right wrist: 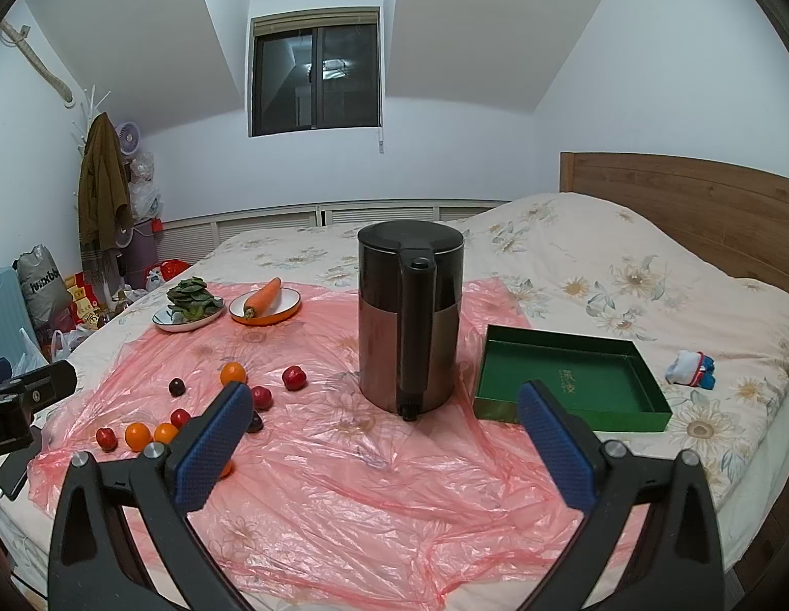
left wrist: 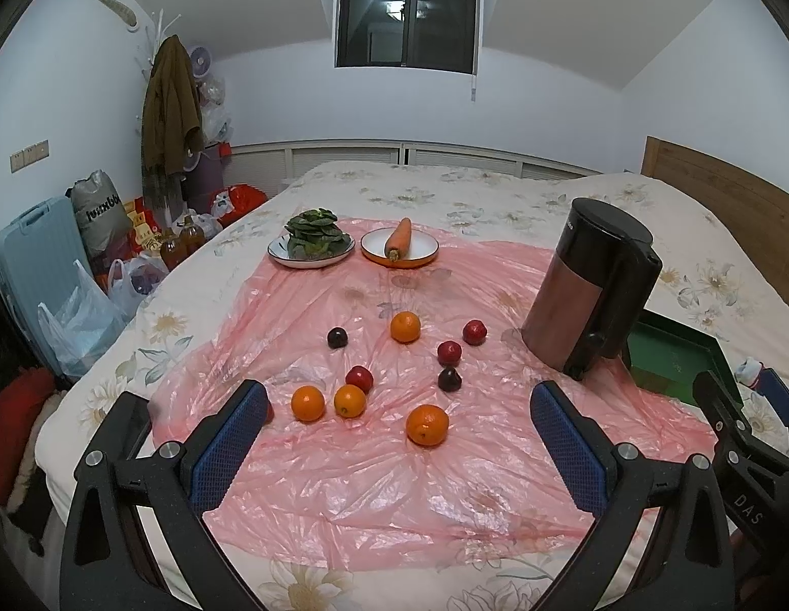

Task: Organize fruits

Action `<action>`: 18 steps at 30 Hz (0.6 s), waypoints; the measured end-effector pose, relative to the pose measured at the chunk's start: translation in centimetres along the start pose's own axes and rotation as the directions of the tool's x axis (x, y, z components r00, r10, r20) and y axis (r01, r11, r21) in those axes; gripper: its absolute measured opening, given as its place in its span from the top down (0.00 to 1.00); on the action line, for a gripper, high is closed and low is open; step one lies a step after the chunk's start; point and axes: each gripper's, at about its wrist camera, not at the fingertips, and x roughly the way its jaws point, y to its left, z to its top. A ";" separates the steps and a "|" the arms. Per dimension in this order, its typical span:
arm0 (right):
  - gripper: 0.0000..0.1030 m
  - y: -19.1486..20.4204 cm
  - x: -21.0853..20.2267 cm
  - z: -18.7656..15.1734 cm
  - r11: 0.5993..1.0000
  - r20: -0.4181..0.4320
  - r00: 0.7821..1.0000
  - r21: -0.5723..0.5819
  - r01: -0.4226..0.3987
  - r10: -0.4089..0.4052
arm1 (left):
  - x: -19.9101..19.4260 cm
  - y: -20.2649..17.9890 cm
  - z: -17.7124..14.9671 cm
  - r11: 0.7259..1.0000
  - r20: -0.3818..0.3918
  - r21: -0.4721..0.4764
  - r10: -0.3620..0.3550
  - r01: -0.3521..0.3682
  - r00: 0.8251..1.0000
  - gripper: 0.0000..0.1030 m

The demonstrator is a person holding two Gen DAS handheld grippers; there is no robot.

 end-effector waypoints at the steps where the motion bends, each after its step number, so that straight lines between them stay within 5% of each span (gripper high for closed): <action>1: 0.00 0.0 0.0 -0.1 1.000 -0.001 1.000 0.000 -0.001 0.001 | 0.0 0.0 0.0 1.000 -0.001 -0.001 0.000 0.000 1.000 0.01; 18: 0.00 -0.1 0.5 -1.0 1.000 -0.012 1.000 -0.002 0.000 0.000 | 0.5 0.2 -0.3 1.000 -0.012 -0.009 -0.002 0.002 1.000 0.01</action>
